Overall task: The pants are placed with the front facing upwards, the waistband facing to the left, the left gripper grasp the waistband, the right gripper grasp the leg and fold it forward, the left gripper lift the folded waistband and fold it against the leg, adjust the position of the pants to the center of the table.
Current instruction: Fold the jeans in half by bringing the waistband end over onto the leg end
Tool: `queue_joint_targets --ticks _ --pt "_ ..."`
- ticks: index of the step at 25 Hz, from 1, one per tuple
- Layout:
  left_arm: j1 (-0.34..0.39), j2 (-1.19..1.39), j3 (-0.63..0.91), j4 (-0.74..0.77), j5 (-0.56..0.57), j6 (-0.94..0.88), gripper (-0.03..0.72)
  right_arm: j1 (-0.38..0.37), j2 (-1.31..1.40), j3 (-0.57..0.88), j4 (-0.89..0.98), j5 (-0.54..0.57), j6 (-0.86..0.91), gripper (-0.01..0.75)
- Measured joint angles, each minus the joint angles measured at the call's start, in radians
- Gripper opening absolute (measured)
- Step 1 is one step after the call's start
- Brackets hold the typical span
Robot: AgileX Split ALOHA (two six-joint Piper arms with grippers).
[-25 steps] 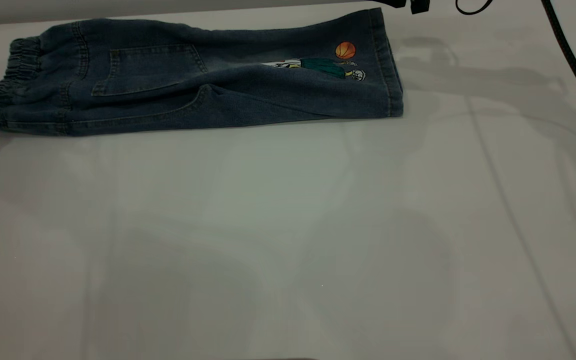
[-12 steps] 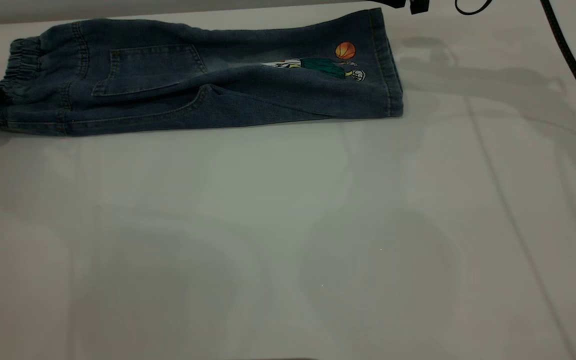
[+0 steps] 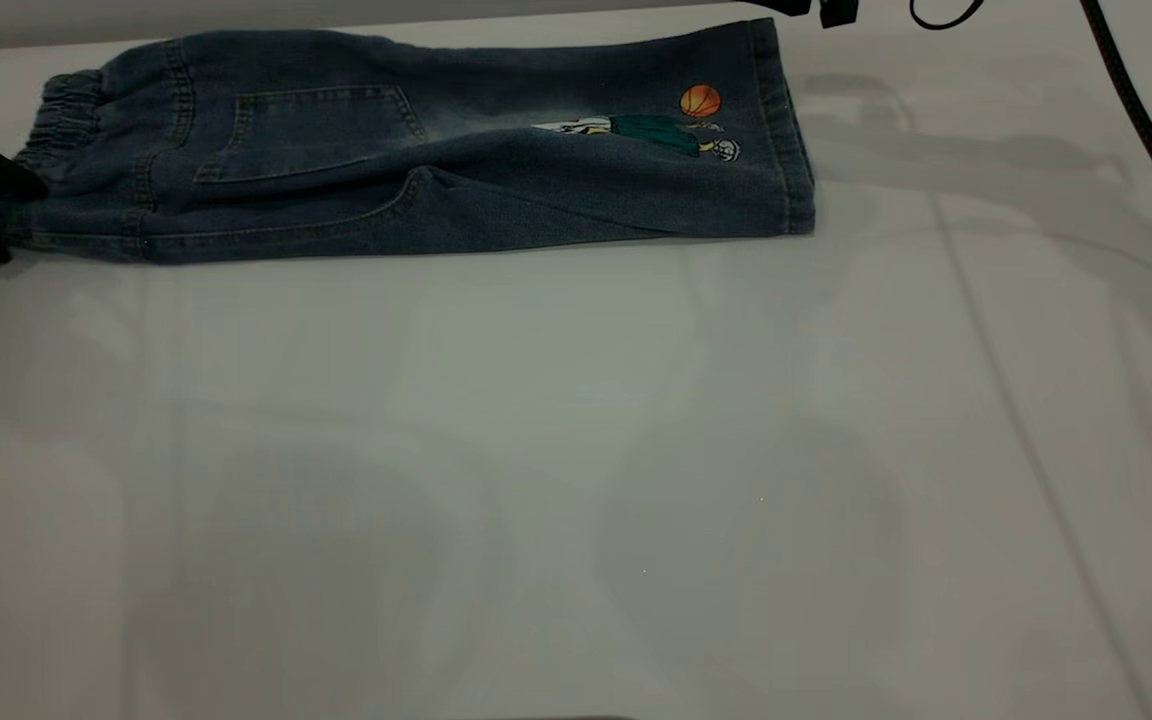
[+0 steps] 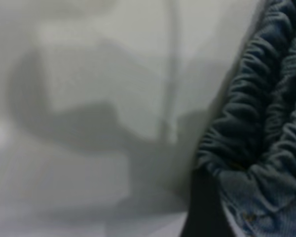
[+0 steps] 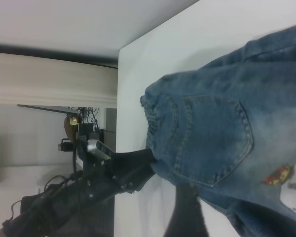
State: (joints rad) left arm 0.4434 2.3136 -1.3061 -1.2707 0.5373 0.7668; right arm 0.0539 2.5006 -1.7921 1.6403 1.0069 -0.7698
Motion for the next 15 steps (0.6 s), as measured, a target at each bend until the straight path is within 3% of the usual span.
queue_joint_targets --ticks 2,6,15 --pt "-0.005 0.002 0.000 -0.007 -0.014 0.004 0.331 0.015 0.000 0.000 0.000 -0.001 0.000 0.466" --pt "-0.012 0.003 0.000 -0.014 -0.028 0.009 0.092 0.071 0.000 0.000 0.000 -0.029 0.000 0.466" --pt "-0.039 -0.081 0.000 0.029 0.014 0.054 0.066 0.227 0.000 0.000 -0.030 -0.309 -0.004 0.466"
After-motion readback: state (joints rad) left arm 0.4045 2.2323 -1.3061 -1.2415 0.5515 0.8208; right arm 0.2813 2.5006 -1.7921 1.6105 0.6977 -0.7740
